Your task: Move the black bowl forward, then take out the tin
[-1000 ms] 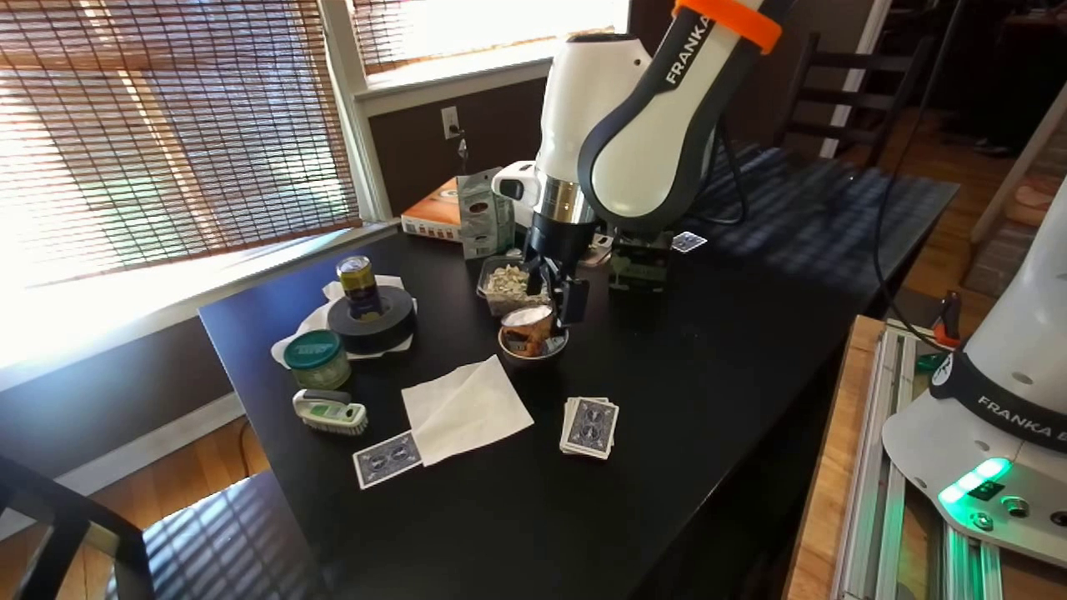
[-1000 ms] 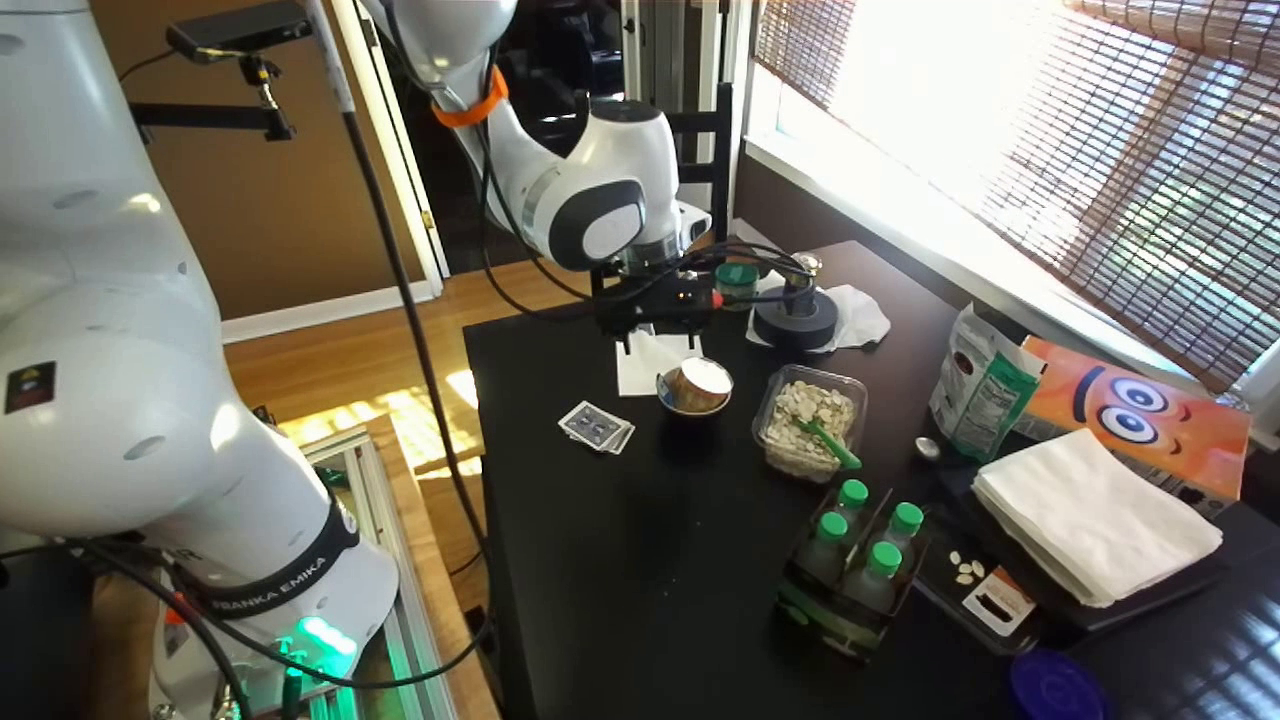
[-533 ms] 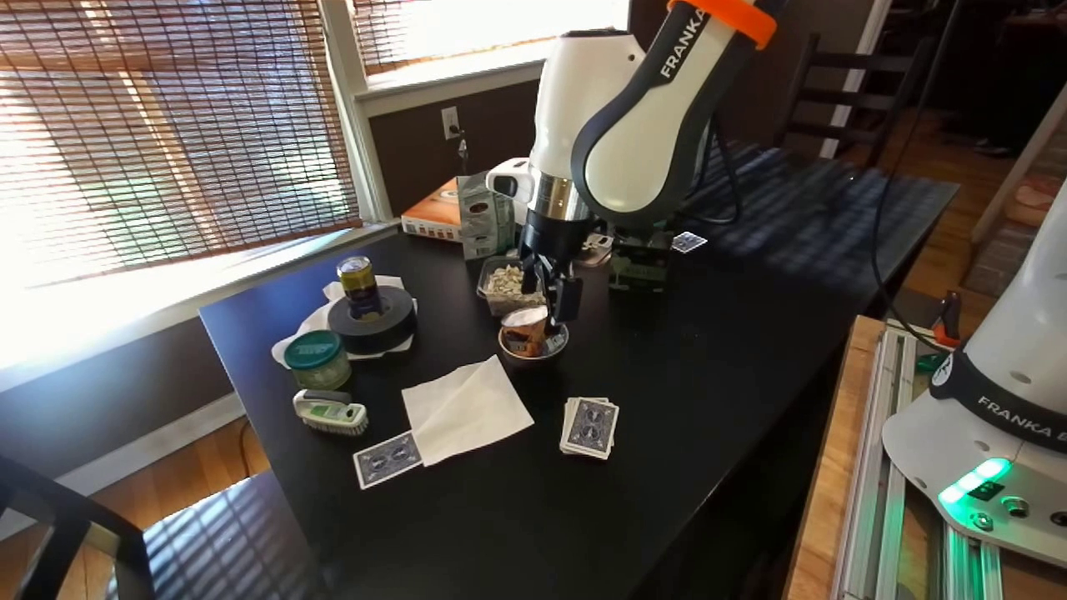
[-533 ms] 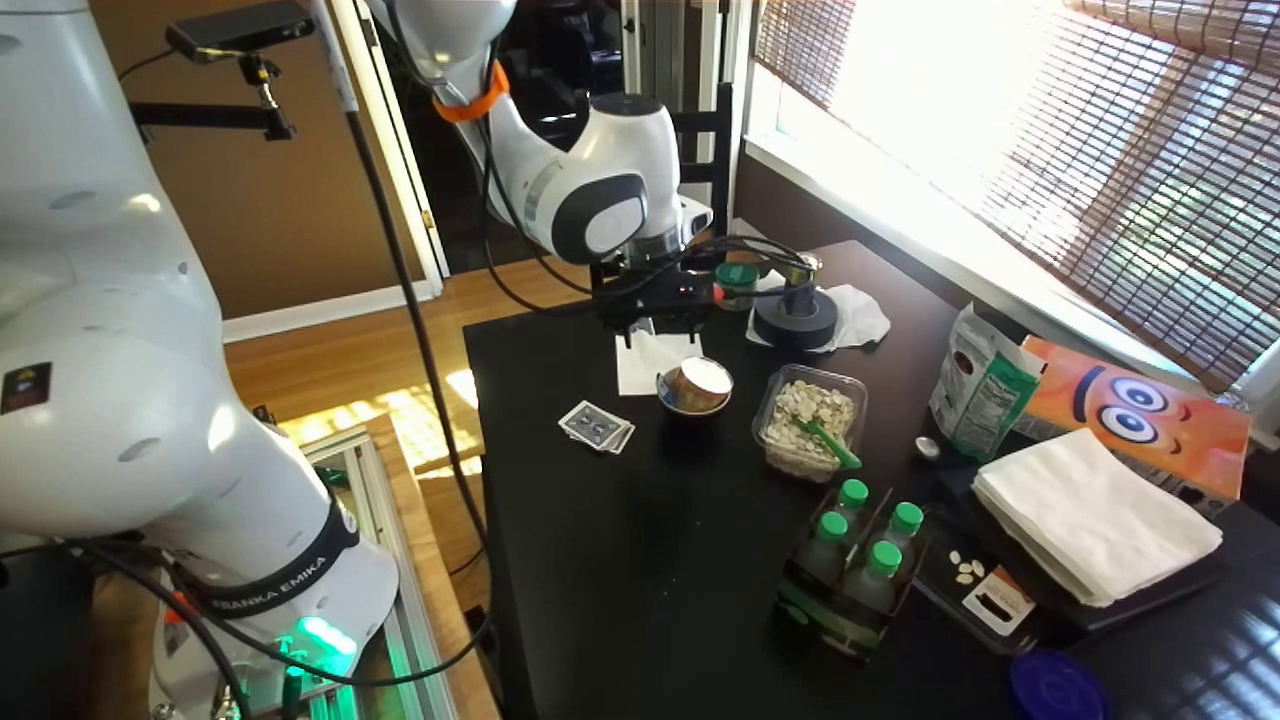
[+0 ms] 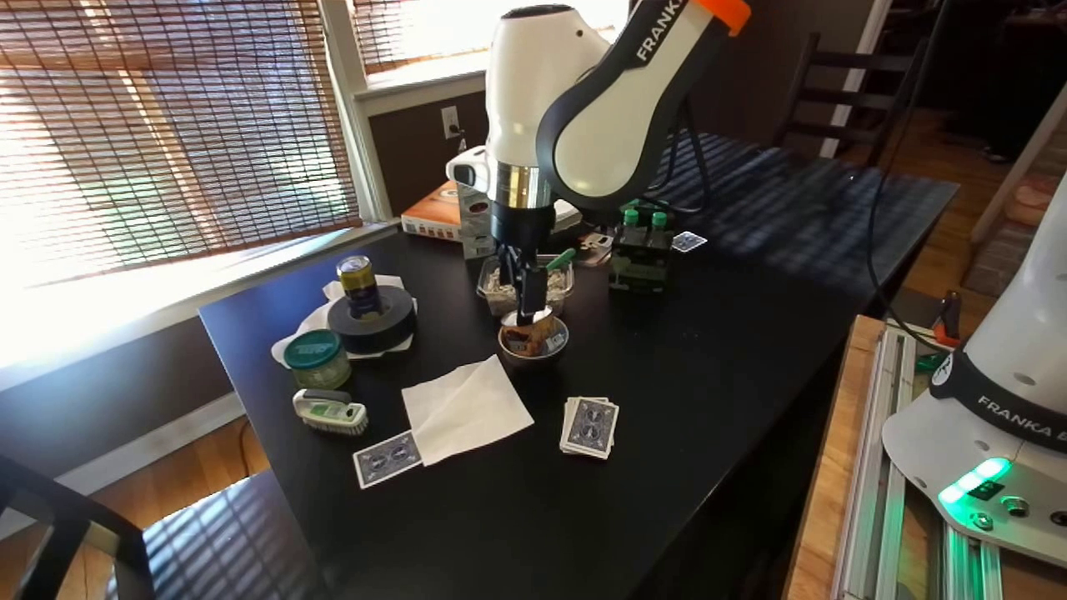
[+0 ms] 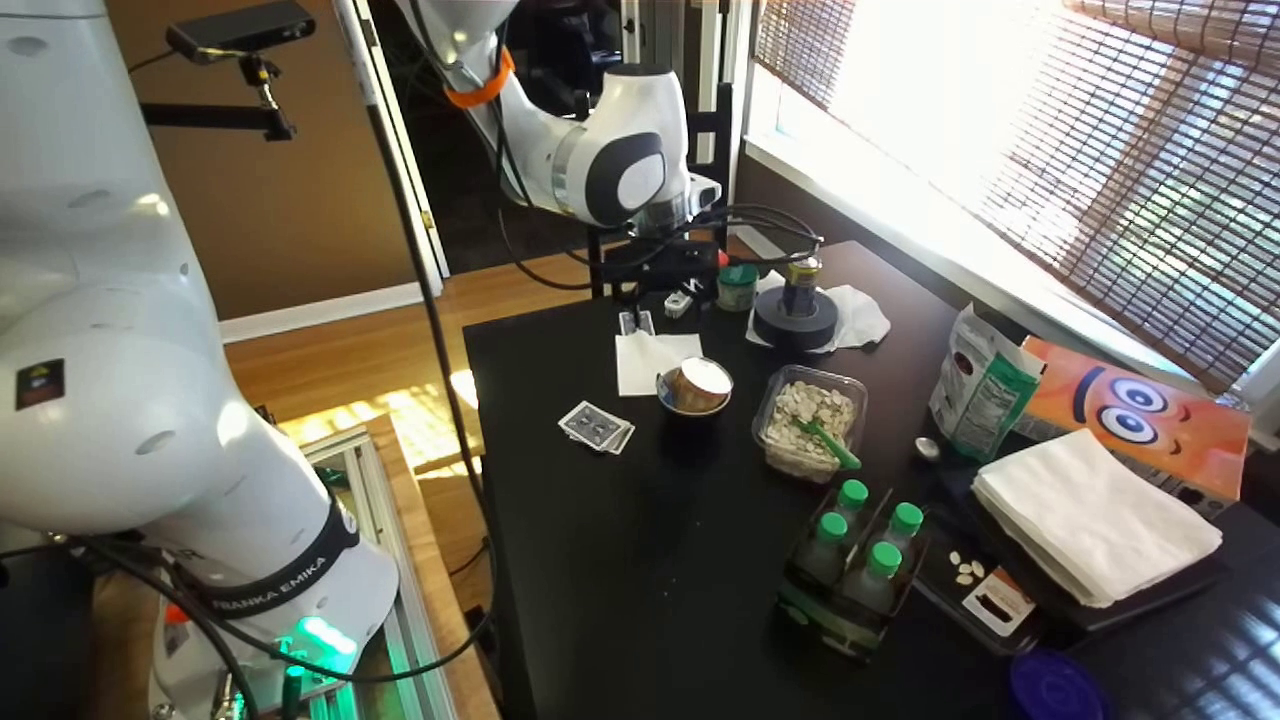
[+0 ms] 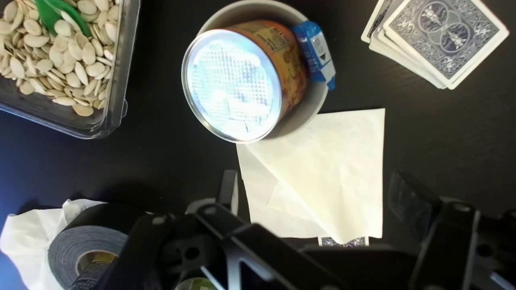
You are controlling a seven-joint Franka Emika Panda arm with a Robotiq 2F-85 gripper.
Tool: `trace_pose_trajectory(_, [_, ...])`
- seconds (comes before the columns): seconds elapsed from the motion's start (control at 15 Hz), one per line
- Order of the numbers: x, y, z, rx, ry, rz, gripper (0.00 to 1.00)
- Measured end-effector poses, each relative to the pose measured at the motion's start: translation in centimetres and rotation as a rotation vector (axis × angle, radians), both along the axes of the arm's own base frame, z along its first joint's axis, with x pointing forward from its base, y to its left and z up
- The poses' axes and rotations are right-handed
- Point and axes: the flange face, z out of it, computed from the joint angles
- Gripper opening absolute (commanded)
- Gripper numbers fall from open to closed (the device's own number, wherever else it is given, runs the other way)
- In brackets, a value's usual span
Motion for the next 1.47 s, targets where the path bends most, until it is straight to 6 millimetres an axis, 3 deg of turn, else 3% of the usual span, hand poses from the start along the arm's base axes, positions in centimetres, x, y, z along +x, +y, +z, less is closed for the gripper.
trace_pose_trajectory(0.13, [0.8,0.5,-0.9,-0.02,0.005,0.0,0.81])
trace_pose_trajectory(0.2, [1.2,0.6,-1.6,-0.031,0.01,0.004,0.73])
trace_pose_trajectory(0.33, [1.9,0.3,-3.0,-0.059,0.023,0.007,0.71])
trace_pose_trajectory(0.6, [3.1,-0.8,-5.0,-0.124,0.076,-0.006,0.41])
trace_pose_trajectory(0.8, [3.7,-0.8,-5.6,-0.143,0.11,-0.014,0.25])
trace_pose_trajectory(0.87, [3.9,-0.7,-5.7,-0.148,0.118,-0.015,0.06])
trace_pose_trajectory(0.93, [4.0,-0.6,-5.9,-0.152,0.125,-0.016,0.02])
trace_pose_trajectory(1.47, [5.2,-0.2,-5.3,-0.163,0.127,-0.033,0.0])
